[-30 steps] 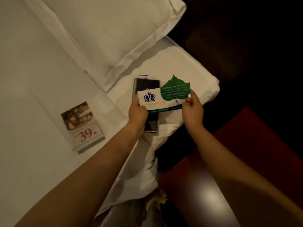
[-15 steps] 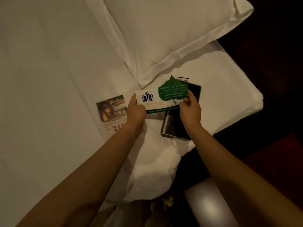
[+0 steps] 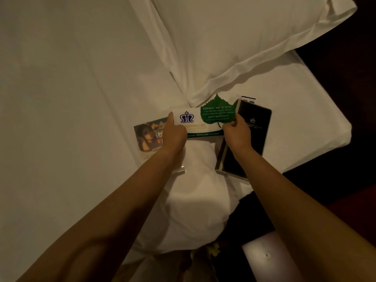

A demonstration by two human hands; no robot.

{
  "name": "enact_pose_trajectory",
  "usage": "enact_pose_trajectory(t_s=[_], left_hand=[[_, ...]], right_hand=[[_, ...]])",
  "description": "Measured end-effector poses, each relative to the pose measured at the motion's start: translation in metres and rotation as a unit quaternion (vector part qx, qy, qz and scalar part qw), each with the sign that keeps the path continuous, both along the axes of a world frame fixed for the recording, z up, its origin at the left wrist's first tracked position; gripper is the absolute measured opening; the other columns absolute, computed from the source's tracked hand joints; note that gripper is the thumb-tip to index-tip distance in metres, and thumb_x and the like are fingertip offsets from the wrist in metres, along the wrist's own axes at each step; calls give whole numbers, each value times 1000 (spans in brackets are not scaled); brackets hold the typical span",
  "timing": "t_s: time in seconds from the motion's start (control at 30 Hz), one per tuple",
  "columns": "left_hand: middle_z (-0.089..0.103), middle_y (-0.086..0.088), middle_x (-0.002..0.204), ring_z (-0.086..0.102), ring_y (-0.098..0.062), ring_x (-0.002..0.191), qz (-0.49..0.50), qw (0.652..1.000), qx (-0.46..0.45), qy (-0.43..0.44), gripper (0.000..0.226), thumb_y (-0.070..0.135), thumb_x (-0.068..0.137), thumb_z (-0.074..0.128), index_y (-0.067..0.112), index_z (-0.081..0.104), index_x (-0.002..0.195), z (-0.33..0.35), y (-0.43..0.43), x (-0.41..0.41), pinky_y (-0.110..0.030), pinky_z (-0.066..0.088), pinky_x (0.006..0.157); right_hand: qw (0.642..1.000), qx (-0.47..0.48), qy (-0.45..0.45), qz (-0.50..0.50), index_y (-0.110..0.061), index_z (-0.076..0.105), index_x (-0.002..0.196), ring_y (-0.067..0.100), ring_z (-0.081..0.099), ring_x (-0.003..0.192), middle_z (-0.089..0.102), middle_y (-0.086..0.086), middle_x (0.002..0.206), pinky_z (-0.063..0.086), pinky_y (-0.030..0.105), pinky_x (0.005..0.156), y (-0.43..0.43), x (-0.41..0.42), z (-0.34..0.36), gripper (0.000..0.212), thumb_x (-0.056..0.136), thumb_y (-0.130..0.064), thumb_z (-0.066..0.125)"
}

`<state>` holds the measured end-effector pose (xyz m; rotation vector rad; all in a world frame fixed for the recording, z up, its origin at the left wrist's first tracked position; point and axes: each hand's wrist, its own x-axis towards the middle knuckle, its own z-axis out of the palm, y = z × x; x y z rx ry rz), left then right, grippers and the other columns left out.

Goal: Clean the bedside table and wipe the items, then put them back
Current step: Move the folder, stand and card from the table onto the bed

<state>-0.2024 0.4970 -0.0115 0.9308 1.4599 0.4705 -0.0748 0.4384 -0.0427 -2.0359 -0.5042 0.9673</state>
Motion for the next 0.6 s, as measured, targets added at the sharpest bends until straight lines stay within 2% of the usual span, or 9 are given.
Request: enact_pose_trajectory(t_s=[0.1, 0.13, 0.23, 0.3, 0.37, 0.43, 0.5, 0.6], left_hand=[[59, -12, 103, 54, -23, 96, -18, 1000, -1, 16, 54, -18, 81, 25, 4, 48, 124, -2, 4, 1, -15, 49, 64], [59, -12, 109, 56, -25, 100, -26, 999, -5, 21, 55, -16, 82, 26, 4, 44, 130, -3, 5, 2, -13, 50, 64], [55, -18, 128, 56, -29, 112, -39, 999, -14, 35, 55, -14, 86, 30, 2, 37, 138, -7, 7, 4, -17, 51, 80], [54, -19, 129, 55, -27, 110, -57, 996, 7, 72, 49, -12, 86, 33, 1, 42, 132, -9, 8, 6, -15, 49, 78], [49, -17, 136, 51, -27, 121, -80, 992, 31, 97, 54, -11, 85, 36, 3, 38, 137, -12, 9, 7, -21, 48, 89], [39, -14, 147, 45, -27, 130, -104, 988, 41, 104, 64, -10, 85, 39, 6, 26, 146, -14, 9, 7, -30, 45, 103], [27, -12, 155, 35, -26, 138, -125, 983, 60, 118, 70, -9, 85, 40, 8, 18, 149, -14, 9, 6, -33, 39, 110], [13, -11, 160, 18, -25, 146, -154, 972, 104, 146, 72, -6, 85, 42, 9, 15, 150, -14, 8, 2, -40, 26, 118]], right_hand=[[998, -47, -19, 28, 2, 54, 112, 19, 51, 85, 57, 11, 96, 37, 21, 54, 10, 2, -1, 25, 90, -7, 44], [996, -70, -28, 39, 3, 54, 112, 21, 53, 87, 59, 14, 101, 41, 25, 57, 14, 3, -1, 26, 90, -9, 44], [987, -139, -53, 68, 3, 53, 114, 34, 55, 107, 57, 22, 119, 48, 35, 80, 25, 5, -4, 29, 90, -12, 44], [981, -158, -69, 85, 1, 53, 110, 37, 52, 113, 55, 24, 122, 48, 38, 84, 29, 1, -3, 25, 89, -11, 45], [976, -165, -93, 109, 1, 49, 120, 36, 45, 120, 49, 23, 129, 44, 40, 93, 29, -6, -1, 33, 89, -10, 45], [967, -167, -134, 141, -1, 42, 129, 34, 36, 125, 41, 21, 135, 38, 39, 98, 25, -15, 0, 40, 91, -11, 44], [959, -162, -166, 165, -3, 37, 134, 33, 32, 126, 38, 20, 138, 36, 40, 101, 20, -21, 0, 44, 91, -13, 44], [945, -155, -223, 182, -6, 31, 140, 32, 30, 130, 34, 18, 144, 35, 41, 107, 11, -24, 0, 51, 92, -16, 44]])
